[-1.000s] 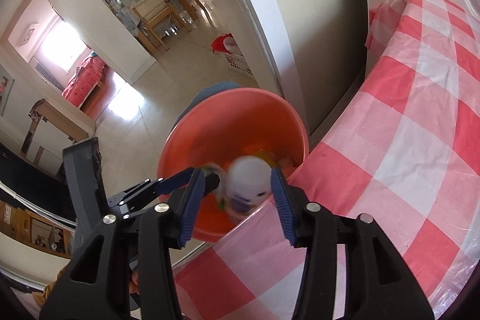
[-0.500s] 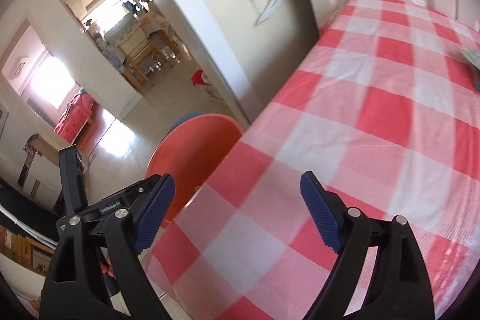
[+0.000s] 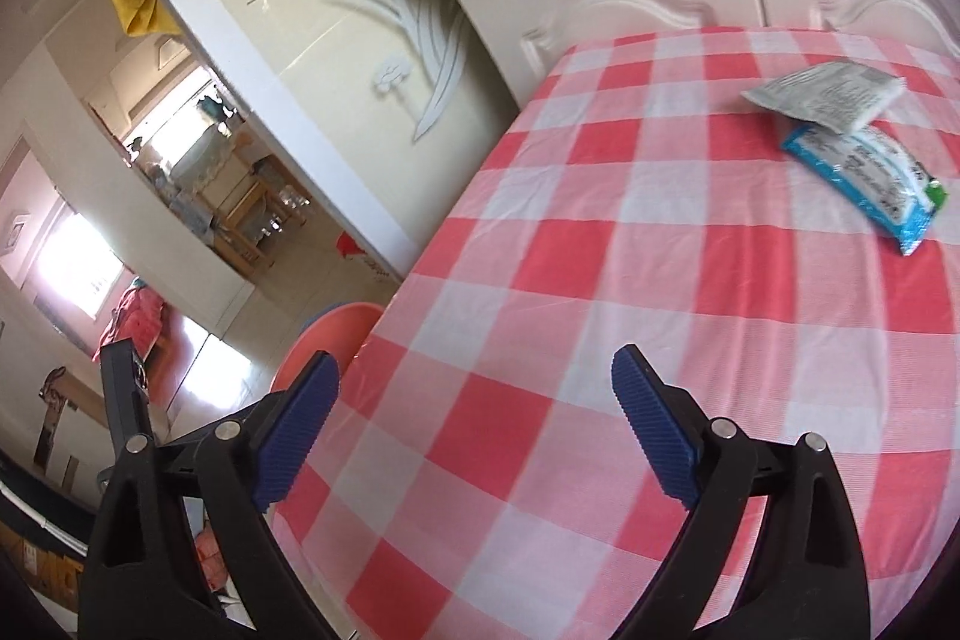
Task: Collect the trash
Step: 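Move both open grippers back over the table toward the blue packet and grey sachet, then grasp the blue-green packet with the right gripper while the left gripper grasps the grey sachet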
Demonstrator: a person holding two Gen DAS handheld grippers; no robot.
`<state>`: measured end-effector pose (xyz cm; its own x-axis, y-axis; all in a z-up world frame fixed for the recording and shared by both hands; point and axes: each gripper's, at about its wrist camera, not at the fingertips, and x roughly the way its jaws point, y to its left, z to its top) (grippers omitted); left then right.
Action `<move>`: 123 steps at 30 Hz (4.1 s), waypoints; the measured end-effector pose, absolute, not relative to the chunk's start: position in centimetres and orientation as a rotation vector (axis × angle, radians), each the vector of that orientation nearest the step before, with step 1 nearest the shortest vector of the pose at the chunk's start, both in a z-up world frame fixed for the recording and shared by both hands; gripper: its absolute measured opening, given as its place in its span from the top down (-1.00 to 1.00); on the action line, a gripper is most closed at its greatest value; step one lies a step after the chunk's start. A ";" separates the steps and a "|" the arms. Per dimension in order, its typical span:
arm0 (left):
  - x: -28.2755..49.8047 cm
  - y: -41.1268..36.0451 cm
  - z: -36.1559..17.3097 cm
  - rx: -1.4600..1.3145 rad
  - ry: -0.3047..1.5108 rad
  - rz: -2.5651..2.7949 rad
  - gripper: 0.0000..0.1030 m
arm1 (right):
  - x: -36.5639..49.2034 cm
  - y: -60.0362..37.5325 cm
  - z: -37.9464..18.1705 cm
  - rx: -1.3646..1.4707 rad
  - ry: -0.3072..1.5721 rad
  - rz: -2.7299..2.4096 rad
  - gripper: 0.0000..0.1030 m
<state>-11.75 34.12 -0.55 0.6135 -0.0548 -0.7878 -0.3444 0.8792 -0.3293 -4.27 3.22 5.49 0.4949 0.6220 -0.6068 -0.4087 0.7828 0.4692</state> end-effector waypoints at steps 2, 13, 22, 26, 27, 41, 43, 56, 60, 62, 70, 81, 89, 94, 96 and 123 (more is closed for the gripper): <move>-11.3 33.0 -0.2 -0.461 0.913 0.160 -0.81 | -4.5 2.3 5.6 0.275 0.828 0.615 -0.80; -9.7 27.6 1.5 -0.390 0.928 0.071 -0.81 | -4.8 -1.9 5.7 0.280 0.783 0.552 -0.82; -8.1 23.7 2.2 -0.355 0.939 -0.005 -0.81 | -5.0 -5.2 5.7 0.291 0.747 0.516 -0.82; -7.3 22.1 2.3 -0.346 0.953 -0.028 -0.82 | -5.0 -6.5 5.5 0.278 0.735 0.492 -0.83; -7.1 21.8 2.3 -0.344 0.955 -0.034 -0.82 | -5.0 -7.0 5.4 0.278 0.733 0.482 -0.83; -3.8 16.4 2.1 -0.296 0.980 -0.137 -0.83 | -3.1 -12.4 4.0 0.293 0.725 0.393 -0.83; -3.3 15.6 2.0 -0.292 0.983 -0.155 -0.83 | -2.6 -12.9 3.8 0.282 0.727 0.384 -0.83; -0.8 12.2 1.5 -0.273 0.987 -0.255 -0.83 | 2.9 -13.0 3.1 0.061 0.752 0.383 -0.83; -0.3 12.2 1.1 -0.270 0.993 -0.258 -0.83 | 5.4 -12.3 2.2 -0.024 0.803 0.391 -0.83; -0.1 12.3 0.8 -0.273 0.999 -0.256 -0.83 | 6.3 -12.2 2.2 -0.046 0.809 0.400 -0.83; 0.5 12.8 0.6 -0.283 0.986 -0.255 -0.83 | 9.8 -10.7 1.2 -0.139 0.885 0.427 -0.83; 1.6 12.5 0.8 -0.277 0.959 -0.265 -0.83 | 10.5 -9.9 1.2 -0.194 0.874 0.419 -0.42; 3.3 11.2 1.7 -0.242 0.914 -0.311 -0.83 | 8.9 -10.1 1.2 -0.199 0.865 0.424 -0.20; 4.7 9.3 3.2 -0.179 0.864 -0.363 -0.83 | 6.5 -10.6 1.1 -0.178 0.863 0.421 -0.15; 5.4 8.4 3.7 -0.150 0.848 -0.391 -0.83 | 5.3 -11.1 1.1 -0.163 0.863 0.413 -0.13; 21.3 -4.5 2.4 0.303 0.874 -0.650 -0.83 | -0.7 -17.4 0.9 0.043 0.853 0.356 -0.39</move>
